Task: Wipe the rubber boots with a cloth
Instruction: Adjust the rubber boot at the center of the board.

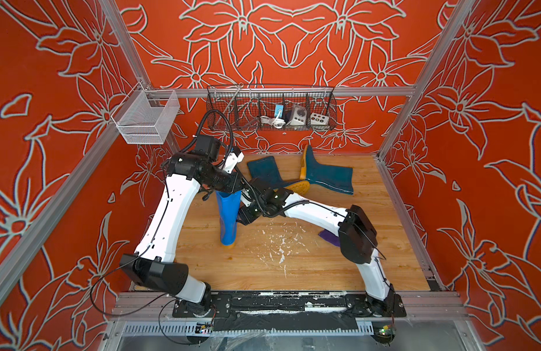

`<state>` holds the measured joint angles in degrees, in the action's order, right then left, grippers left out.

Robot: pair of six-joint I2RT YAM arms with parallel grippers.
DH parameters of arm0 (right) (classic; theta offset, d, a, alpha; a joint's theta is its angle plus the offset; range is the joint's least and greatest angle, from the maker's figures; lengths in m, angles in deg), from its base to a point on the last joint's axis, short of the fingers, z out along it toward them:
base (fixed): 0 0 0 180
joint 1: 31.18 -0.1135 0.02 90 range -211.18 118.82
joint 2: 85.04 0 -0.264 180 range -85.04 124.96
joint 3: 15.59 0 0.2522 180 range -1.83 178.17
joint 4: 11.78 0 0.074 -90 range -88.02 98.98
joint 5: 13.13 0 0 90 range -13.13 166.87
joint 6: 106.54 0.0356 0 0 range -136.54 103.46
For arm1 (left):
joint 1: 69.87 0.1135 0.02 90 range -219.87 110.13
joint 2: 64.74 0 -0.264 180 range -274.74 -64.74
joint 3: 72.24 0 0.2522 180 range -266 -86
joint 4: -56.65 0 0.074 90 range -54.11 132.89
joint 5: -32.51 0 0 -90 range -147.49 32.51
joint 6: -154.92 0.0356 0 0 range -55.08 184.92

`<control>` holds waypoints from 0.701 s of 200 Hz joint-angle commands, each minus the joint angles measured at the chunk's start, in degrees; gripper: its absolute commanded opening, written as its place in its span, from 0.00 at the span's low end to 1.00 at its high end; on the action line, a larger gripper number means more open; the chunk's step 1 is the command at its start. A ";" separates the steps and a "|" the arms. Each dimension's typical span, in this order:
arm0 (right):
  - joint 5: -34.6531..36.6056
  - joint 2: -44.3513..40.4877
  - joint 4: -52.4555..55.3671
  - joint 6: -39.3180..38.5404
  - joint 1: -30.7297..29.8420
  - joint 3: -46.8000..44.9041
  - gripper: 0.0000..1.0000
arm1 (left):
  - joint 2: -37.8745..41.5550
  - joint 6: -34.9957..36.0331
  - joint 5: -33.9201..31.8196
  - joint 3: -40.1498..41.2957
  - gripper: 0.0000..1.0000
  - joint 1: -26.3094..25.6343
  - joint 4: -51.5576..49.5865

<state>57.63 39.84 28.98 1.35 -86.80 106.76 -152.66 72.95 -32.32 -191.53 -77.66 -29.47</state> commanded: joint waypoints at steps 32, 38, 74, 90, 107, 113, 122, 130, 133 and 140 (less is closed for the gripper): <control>-3.14 14.20 7.23 -5.49 4.21 24.69 0.61 | -9.50 4.00 5.33 -10.68 0.00 4.22 2.90; -3.20 15.70 8.58 -5.85 4.66 27.61 0.61 | -10.89 4.07 5.63 -12.24 0.00 4.36 2.55; -4.28 17.42 9.18 -5.56 6.70 30.20 0.61 | -16.38 4.71 3.80 -16.52 0.00 4.45 -0.10; -4.44 16.45 8.78 -5.71 7.17 27.72 0.62 | -16.14 4.67 1.31 -13.81 0.00 4.45 0.00; -4.40 14.80 8.33 -5.52 7.86 24.56 0.64 | -14.44 3.62 -2.97 -9.04 0.00 4.46 1.82; -4.10 14.09 8.18 -5.42 8.10 23.50 0.65 | -13.60 3.09 -4.97 -7.31 0.01 4.45 2.61; -3.88 13.03 8.20 -5.50 8.44 22.22 0.68 | -12.26 2.07 -8.82 -4.35 0.21 4.48 4.04; -3.42 12.10 8.60 -5.74 8.67 21.39 0.70 | -11.29 1.16 -11.59 -2.34 0.33 4.50 4.73; -3.24 11.75 8.78 -5.83 8.80 21.20 0.70 | -10.90 1.04 -12.21 -1.76 0.35 4.50 4.83; -2.56 11.00 9.22 -5.99 9.09 20.55 0.71 | -10.17 0.72 -13.18 -0.67 0.41 4.45 5.01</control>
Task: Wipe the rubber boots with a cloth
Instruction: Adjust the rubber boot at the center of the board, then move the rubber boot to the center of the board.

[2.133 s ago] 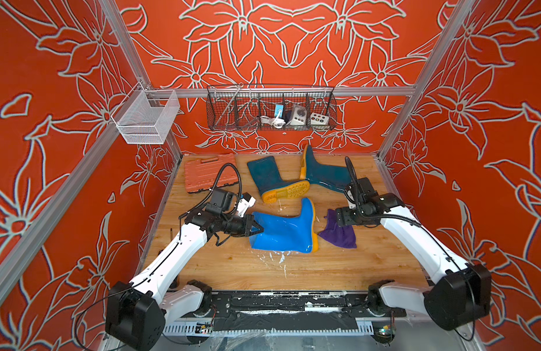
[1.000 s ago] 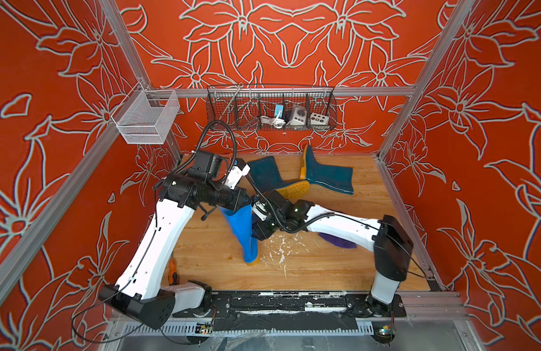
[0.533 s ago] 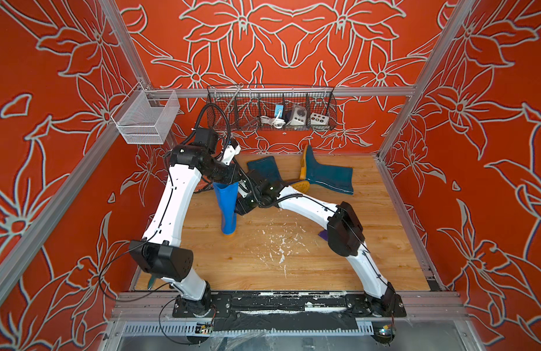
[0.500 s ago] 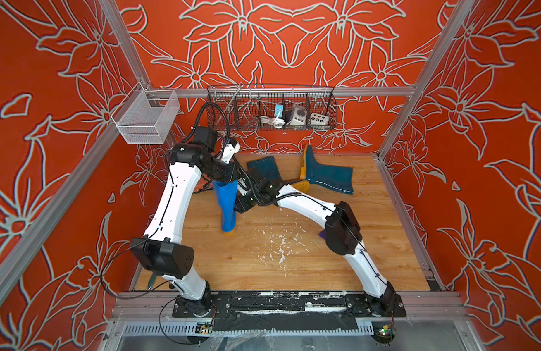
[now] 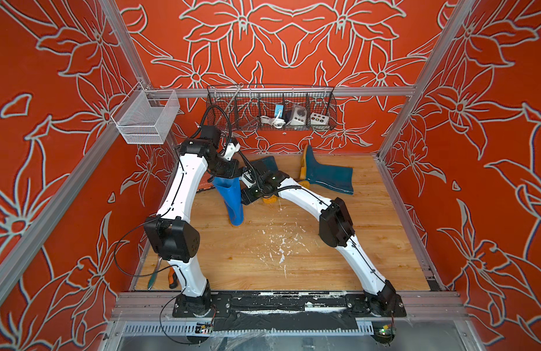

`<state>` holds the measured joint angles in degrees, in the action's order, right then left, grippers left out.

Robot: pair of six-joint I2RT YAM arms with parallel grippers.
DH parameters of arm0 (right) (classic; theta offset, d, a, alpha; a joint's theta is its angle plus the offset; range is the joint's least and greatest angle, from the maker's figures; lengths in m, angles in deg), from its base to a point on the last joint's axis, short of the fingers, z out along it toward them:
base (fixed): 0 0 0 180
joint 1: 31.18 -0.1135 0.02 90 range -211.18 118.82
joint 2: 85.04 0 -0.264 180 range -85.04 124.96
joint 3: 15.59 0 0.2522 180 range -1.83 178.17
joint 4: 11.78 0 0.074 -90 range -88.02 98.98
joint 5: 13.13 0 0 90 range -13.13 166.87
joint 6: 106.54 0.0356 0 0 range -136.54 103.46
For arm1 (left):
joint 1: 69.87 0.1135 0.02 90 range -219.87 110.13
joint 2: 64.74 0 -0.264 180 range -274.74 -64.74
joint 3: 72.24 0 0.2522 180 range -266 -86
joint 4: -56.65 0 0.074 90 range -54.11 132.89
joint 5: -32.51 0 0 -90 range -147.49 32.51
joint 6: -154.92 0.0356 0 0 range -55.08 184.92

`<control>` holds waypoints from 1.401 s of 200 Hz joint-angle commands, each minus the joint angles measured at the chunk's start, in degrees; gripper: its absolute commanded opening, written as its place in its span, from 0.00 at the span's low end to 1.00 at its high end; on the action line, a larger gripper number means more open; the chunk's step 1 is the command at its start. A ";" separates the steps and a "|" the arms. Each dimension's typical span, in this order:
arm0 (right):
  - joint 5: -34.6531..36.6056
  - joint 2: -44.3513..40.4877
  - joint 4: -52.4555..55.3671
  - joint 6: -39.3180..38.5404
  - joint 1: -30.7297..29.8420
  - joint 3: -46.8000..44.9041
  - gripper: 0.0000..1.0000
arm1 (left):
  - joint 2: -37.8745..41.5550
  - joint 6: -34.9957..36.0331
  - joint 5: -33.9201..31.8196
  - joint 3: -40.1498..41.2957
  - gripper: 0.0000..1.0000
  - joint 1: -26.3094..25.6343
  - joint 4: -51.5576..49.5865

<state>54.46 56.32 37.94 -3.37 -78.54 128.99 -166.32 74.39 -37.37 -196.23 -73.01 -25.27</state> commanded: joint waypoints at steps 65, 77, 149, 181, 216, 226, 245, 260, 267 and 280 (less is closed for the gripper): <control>11.65 -8.60 4.78 -1.92 6.28 -4.49 0.77 | 9.80 -4.41 -8.06 6.87 0.60 -0.20 3.64; 13.79 -6.84 6.80 -3.44 6.73 -1.99 0.78 | 10.85 -5.47 -8.70 7.26 0.61 -0.20 4.38; 20.74 6.44 17.48 -11.13 6.90 13.82 0.81 | 13.75 -6.66 -6.53 8.50 0.64 -0.20 6.34; 19.17 6.74 19.31 -12.32 6.88 10.99 0.75 | 14.08 -7.18 -5.45 8.29 0.64 -0.20 6.32; 18.03 -0.01 18.51 -14.08 6.85 -1.71 0.51 | 16.27 -7.46 -2.96 8.27 0.65 -0.20 7.36; 17.35 -4.29 15.12 -14.68 6.75 -9.21 0.43 | 16.83 -7.54 -2.81 8.36 0.65 -0.20 7.77; 16.96 -12.14 9.68 -15.44 6.79 -22.09 0.35 | 17.54 -7.80 -2.45 8.02 0.66 -0.20 7.92; 17.37 -17.35 7.99 -15.54 6.71 -30.02 0.33 | 17.87 -7.98 -2.08 7.55 0.66 -0.20 7.41; 17.69 -19.80 7.26 -15.46 6.82 -33.70 0.33 | 18.04 -8.05 -2.05 7.31 0.66 -0.20 7.07; 17.99 -24.69 5.75 -14.97 6.67 -40.87 0.33 | 18.55 -8.33 -1.96 6.84 0.66 -0.20 6.58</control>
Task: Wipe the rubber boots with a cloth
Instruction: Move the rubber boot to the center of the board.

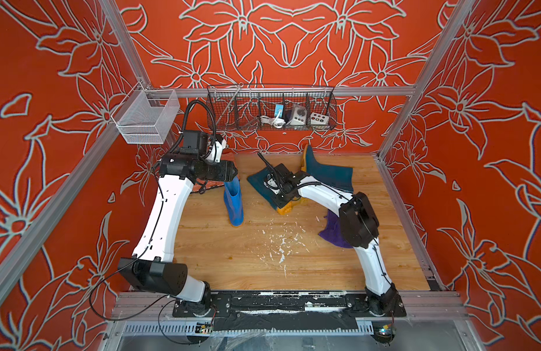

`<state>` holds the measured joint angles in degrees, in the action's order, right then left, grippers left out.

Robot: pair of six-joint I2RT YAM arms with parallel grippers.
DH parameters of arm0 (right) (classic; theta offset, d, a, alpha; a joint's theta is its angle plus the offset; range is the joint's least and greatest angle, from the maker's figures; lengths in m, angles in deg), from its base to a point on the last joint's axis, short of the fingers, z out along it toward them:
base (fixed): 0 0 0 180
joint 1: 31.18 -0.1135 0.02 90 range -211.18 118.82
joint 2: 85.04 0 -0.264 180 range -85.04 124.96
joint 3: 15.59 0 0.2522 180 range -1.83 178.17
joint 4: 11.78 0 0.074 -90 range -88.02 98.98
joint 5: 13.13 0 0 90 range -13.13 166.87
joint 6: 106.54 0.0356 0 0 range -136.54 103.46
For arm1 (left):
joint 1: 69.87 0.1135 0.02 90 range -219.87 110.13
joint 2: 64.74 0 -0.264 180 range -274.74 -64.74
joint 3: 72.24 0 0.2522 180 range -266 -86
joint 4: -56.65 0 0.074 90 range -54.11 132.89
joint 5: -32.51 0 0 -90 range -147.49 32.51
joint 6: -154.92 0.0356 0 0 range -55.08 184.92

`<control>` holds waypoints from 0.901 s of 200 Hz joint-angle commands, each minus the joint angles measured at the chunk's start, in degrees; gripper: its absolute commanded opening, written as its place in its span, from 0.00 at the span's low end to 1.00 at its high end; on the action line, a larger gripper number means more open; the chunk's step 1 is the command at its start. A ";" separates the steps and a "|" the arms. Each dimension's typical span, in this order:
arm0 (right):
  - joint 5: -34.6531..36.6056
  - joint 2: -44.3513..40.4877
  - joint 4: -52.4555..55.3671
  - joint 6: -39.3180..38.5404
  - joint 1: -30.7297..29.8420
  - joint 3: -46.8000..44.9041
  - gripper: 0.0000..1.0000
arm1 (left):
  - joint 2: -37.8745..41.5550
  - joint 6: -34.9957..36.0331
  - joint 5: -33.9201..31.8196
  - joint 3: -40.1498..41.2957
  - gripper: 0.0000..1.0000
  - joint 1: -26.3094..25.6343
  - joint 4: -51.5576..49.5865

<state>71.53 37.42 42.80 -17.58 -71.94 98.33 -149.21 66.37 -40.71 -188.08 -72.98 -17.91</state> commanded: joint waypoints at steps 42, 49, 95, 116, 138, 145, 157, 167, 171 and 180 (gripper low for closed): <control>0.28 -24.89 -2.17 3.29 0.04 -33.50 0.36 | 4.82 -0.84 1.24 -1.36 0.67 -0.23 -1.51; 0.42 -28.91 -2.07 4.55 0.08 -36.83 0.37 | 5.31 -0.92 1.16 -1.27 0.67 -0.22 -1.68; 7.91 -53.19 -0.37 18.98 0.18 -47.77 0.67 | 11.92 -3.09 3.13 7.29 0.67 -0.23 1.97; 14.90 -57.35 -0.06 22.91 0.58 -49.58 0.78 | 14.08 -4.17 4.57 10.77 0.67 -0.23 2.19; 17.82 -54.72 1.51 24.21 3.79 -49.19 0.84 | 16.96 -4.35 4.72 14.25 0.67 -0.21 1.25; 17.31 -53.17 1.18 24.39 4.98 -49.03 0.84 | 18.35 -4.43 4.40 15.91 0.67 -0.23 1.13; 15.39 -50.27 -0.11 24.31 6.63 -48.53 0.84 | 21.01 -5.15 3.98 19.26 0.67 -0.23 1.29; 13.30 -47.46 -1.57 24.24 7.25 -47.91 0.83 | 23.35 -6.09 4.31 22.64 0.67 -0.23 1.62; 12.51 -46.43 -2.19 24.16 7.33 -47.70 0.83 | 24.29 -6.60 4.45 24.04 0.67 -0.23 1.79; 10.88 -43.82 -3.16 23.94 7.35 -46.98 0.80 | 26.30 -7.92 4.89 27.11 0.67 -0.21 2.13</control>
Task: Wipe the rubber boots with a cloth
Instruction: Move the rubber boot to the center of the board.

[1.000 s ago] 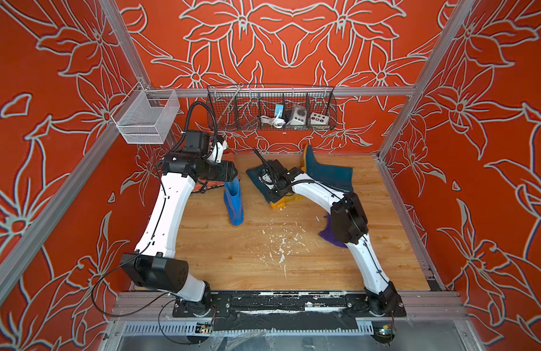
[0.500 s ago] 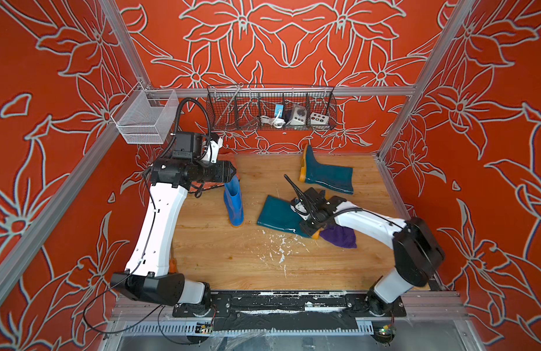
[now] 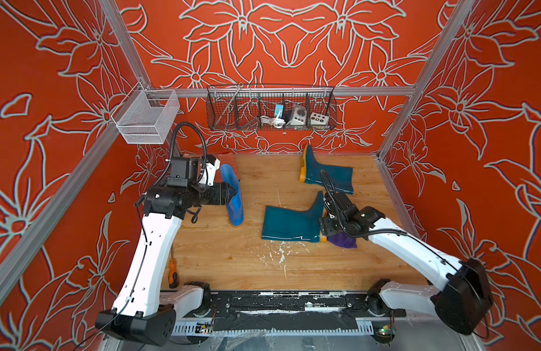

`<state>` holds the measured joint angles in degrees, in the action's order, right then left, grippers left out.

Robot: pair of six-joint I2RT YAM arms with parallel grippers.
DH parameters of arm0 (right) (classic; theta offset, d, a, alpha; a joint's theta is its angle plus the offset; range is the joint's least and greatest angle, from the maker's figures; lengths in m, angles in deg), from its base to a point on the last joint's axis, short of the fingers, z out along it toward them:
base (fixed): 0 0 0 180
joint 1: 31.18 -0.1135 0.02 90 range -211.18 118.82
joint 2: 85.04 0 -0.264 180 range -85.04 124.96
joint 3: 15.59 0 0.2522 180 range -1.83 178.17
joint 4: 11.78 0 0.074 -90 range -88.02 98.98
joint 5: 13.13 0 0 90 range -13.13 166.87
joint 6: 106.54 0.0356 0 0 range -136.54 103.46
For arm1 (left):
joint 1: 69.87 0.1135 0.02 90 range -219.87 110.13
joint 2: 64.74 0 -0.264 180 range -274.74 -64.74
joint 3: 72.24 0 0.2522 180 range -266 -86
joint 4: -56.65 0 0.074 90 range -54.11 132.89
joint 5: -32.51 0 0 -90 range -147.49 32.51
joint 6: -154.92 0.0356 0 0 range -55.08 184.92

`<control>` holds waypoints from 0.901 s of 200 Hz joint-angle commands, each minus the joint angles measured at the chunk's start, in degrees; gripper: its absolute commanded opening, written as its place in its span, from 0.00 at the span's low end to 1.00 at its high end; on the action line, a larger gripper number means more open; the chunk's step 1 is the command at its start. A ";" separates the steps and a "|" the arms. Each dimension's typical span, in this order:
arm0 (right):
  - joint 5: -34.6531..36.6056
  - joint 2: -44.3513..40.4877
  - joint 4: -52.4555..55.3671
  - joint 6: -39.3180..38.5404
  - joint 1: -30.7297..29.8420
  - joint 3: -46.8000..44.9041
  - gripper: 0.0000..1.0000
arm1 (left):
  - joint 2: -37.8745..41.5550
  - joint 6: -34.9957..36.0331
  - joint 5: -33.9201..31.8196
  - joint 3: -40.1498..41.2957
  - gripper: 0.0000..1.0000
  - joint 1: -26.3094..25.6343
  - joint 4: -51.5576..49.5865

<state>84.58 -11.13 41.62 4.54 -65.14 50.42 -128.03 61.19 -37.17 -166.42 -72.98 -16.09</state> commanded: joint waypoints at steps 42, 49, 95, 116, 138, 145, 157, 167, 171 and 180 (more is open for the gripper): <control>-6.41 12.67 -2.28 0.65 0.55 1.74 0.51 | 15.10 -6.19 3.24 16.67 0.66 -0.23 1.61; -7.03 12.70 -2.44 0.44 0.55 1.02 0.45 | 16.26 -6.58 3.23 17.63 0.66 -0.23 1.60; -14.18 7.62 -2.52 -3.33 0.21 -4.02 0.16 | 21.33 -10.63 4.41 19.48 0.66 -0.32 3.11; -16.05 5.22 -0.50 -4.52 0.19 -4.91 0.14 | 21.95 -13.86 7.15 21.29 0.66 -0.39 4.34; -17.32 1.75 0.69 -3.16 0.20 -5.29 0.20 | 23.43 -18.92 10.33 26.10 0.66 -0.34 7.19; -18.07 0.26 0.62 -2.51 0.20 -5.40 0.28 | 24.08 -20.75 10.84 27.98 0.66 -0.36 8.20; -17.84 -2.50 0.52 -1.31 0.20 -5.24 0.51 | 25.12 -23.83 11.68 31.89 0.66 -0.36 9.95; -15.49 -4.82 1.43 -0.43 0.28 -4.66 0.69 | 25.85 -25.99 12.48 34.76 0.66 -0.36 11.28; -13.93 -5.67 2.11 -0.08 0.42 -4.27 0.73 | 26.11 -26.69 12.78 35.78 0.66 -0.32 11.75; -9.84 -7.53 3.65 0.56 0.81 -3.38 0.78 | 26.57 -28.36 13.36 38.05 0.66 -0.32 12.90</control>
<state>69.45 -13.95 40.52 2.99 -64.61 45.50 -103.02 39.94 -27.36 -133.02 -73.01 -7.68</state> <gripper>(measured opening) 0.722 0.658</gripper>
